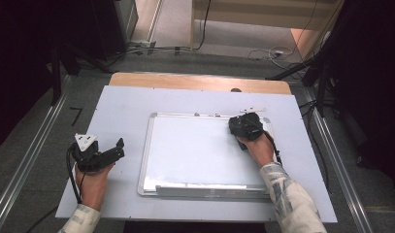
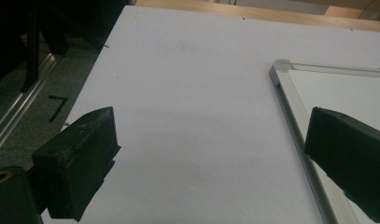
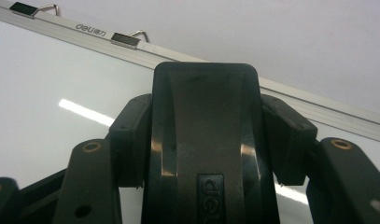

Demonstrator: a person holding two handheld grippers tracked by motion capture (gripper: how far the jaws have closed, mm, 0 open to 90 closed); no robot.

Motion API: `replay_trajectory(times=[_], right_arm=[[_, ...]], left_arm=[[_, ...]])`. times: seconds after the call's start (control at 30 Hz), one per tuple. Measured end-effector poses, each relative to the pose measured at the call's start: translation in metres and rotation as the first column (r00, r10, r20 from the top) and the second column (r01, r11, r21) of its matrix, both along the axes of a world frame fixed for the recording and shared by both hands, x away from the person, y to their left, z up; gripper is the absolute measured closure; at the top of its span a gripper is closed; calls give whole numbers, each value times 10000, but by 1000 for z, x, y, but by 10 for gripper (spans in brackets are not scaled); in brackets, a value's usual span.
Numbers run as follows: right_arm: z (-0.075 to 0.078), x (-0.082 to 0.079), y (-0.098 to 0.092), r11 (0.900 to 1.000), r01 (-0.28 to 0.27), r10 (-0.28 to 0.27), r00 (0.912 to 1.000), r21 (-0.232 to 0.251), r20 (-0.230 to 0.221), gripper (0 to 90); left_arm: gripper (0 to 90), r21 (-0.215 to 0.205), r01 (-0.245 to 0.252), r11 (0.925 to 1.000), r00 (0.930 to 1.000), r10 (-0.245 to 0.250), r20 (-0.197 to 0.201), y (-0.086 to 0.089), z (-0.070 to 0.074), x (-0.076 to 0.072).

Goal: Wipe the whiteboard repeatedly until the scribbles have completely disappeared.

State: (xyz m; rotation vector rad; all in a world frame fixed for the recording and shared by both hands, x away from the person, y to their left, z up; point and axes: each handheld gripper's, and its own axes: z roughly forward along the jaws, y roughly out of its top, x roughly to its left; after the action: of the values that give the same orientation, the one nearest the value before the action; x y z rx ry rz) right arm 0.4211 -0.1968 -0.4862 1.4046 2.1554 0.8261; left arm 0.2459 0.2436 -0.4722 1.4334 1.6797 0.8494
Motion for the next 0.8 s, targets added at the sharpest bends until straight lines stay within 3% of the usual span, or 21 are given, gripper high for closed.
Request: replay_trajectory(times=[0.47, 0.6, 0.8], right_arm=[[2, 0, -14, 9994, 352, -351, 9994, -54, 47, 387], [14, -4, -20, 9979, 443, -461, 9982, 468, 385, 387], [31, -10, -26, 9969, 553, -587, 9965, 564, 601, 386]], left_arm=[[32, -18, -30, 10000, 10000, 30, -1, 0, 0, 1], [32, -5, 5, 10000, 10000, -5, -4, 0, -1, 2], [32, 1, 8, 10000, 10000, -8, 0, -1, 0, 2]])
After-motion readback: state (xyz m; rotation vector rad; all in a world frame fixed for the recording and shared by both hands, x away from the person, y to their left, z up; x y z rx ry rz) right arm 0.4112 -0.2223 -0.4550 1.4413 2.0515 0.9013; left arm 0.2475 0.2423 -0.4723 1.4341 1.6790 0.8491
